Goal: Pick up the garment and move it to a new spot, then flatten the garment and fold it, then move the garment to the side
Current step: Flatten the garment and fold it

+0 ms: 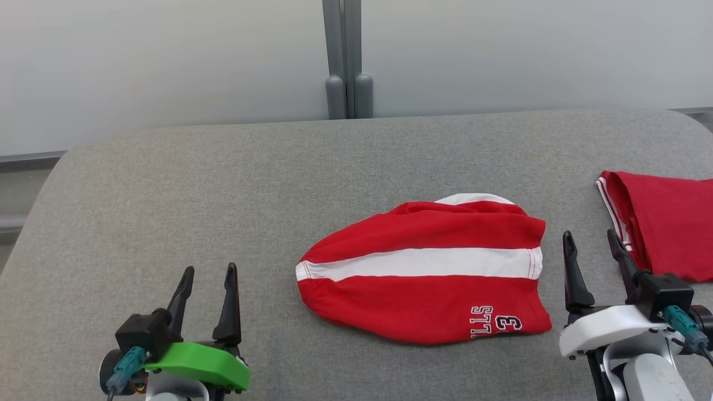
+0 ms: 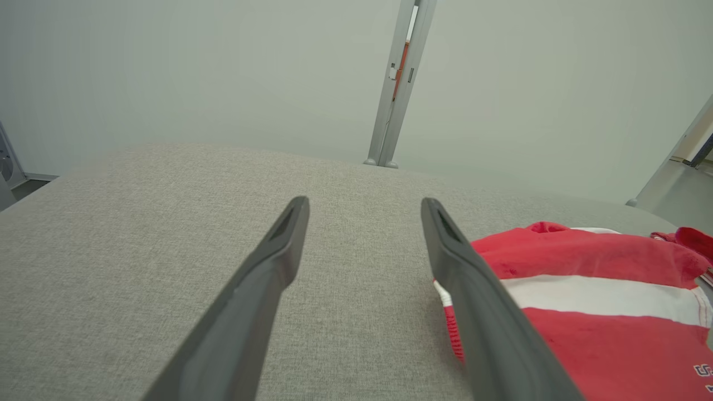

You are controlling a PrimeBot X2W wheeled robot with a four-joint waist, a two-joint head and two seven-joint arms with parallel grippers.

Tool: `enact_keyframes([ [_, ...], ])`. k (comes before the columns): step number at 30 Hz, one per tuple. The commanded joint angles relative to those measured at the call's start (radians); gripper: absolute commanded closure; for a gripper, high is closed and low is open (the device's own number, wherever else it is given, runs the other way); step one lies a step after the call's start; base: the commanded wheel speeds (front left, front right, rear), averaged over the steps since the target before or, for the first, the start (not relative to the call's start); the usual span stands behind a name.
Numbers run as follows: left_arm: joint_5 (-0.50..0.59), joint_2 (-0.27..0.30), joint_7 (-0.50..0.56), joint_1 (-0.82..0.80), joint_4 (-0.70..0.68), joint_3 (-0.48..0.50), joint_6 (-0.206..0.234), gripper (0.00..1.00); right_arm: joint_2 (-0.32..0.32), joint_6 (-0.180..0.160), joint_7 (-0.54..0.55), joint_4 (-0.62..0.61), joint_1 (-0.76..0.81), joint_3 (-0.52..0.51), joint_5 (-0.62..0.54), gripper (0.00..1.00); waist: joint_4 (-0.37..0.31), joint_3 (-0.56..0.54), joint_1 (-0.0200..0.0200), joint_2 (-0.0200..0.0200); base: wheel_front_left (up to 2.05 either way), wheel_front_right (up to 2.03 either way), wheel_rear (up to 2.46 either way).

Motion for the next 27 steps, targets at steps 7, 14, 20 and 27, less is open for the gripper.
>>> enact_keyframes([
  [7,-0.019,0.000,-0.002,-0.003,-0.009,-0.015,-0.005,0.00,0.000,-0.002,-0.003,0.002,-0.014,0.004,0.001,0.00,0.000,0.010,0.0000,0.0000,0.00,0.00,0.00],
  [14,-0.031,0.002,-0.002,-0.011,-0.007,-0.029,-0.005,0.00,-0.003,-0.002,-0.003,-0.001,-0.017,0.006,-0.003,0.00,0.002,0.019,0.0000,0.0000,0.00,0.00,0.00],
  [20,-0.062,0.010,-0.002,-0.024,0.013,-0.069,-0.005,0.00,-0.008,-0.002,-0.003,0.051,-0.028,0.022,0.023,0.00,-0.003,0.029,0.0000,0.0000,0.00,0.00,0.00],
  [27,-0.138,0.026,0.000,-0.104,0.148,-0.196,-0.005,0.00,-0.063,-0.002,0.121,0.206,-0.131,0.096,0.143,0.00,-0.013,0.076,0.0000,0.0000,0.00,0.00,0.00],
])
